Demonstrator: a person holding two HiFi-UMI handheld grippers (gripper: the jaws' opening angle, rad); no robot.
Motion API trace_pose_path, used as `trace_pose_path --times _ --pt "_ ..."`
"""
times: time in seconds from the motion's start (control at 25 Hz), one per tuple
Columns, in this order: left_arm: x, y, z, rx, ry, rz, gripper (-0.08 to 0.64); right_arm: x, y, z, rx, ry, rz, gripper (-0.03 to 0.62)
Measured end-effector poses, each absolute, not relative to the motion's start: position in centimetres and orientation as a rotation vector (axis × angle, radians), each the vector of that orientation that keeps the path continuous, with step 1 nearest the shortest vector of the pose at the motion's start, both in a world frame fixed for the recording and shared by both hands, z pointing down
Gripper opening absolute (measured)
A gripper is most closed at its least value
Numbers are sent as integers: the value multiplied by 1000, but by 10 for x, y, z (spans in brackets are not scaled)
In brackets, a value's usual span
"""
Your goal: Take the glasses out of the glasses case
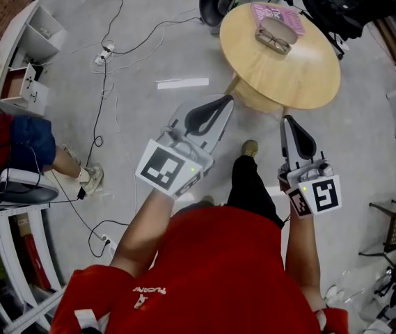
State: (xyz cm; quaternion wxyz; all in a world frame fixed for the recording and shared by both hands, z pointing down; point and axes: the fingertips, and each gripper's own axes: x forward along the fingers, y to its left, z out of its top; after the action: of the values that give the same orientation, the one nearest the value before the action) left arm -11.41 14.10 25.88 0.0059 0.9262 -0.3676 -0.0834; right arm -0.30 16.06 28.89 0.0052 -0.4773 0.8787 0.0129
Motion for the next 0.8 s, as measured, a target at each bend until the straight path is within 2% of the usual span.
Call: trace_pose_path --times 0.8 --pt "-20 -128 285 2835 -1342 -97 9 91 -119 331 -1328 2890 14 5"
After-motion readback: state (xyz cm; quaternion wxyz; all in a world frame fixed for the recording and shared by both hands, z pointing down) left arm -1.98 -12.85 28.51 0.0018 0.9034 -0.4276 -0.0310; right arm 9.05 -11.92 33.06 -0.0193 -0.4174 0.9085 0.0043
